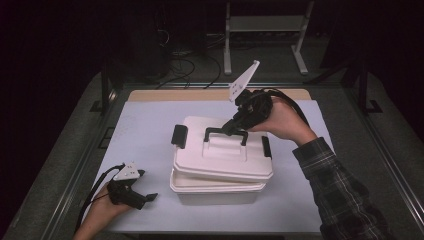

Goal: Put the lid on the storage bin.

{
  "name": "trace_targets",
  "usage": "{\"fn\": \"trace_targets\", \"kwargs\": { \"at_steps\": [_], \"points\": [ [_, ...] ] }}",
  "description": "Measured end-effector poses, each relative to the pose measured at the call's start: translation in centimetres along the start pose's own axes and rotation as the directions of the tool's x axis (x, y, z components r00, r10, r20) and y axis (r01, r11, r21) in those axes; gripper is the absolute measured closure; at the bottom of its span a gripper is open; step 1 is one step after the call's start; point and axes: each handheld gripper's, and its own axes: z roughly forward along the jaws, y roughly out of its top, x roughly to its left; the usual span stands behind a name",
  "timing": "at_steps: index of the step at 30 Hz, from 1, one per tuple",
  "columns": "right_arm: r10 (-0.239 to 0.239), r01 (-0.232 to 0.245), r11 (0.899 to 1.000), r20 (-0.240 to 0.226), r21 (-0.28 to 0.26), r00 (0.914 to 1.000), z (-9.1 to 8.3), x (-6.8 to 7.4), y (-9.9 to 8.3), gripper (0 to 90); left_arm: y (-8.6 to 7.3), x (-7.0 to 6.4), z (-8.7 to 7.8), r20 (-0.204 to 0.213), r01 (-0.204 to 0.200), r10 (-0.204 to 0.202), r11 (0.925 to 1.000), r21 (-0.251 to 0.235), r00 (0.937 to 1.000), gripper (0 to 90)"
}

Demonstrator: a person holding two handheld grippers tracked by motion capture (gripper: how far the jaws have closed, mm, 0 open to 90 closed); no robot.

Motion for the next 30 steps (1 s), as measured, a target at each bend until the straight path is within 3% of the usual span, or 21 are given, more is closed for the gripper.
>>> {"fn": "trace_targets", "kwargs": {
  "at_steps": [8, 19, 23, 30],
  "points": [
    [-0.047, 0.048, 0.998, -0.038, 0.031, 0.9982, 1.9, 0.9, 1.3, 84.3, 0.0, 0.0, 0.0, 0.000, -0.001, 0.001, 1.0000, 0.000, 1.0000, 2.0],
    [-0.059, 0.063, 0.995, -0.054, 0.071, 0.9968, 3.6, 1.1, 1.5, 84.0, 0.0, 0.0, 0.0, 0.001, -0.001, 0.001, 1.0000, 0.000, 1.0000, 2.0],
    [-0.060, 0.063, 0.996, -0.051, 0.060, 0.9969, 3.6, 1.0, 1.3, 79.9, 0.0, 0.0, 0.0, 0.001, 0.001, -0.001, 1.0000, -0.001, 1.0000, 2.0],
    [-0.027, 0.027, 1.000, -0.001, 0.000, 0.9996, 1.8, 1.2, 0.0, 68.2, 0.0, 0.0, 0.0, 0.001, 0.001, -0.001, 1.0000, -0.001, 1.0000, 2.0]
  ]
}}
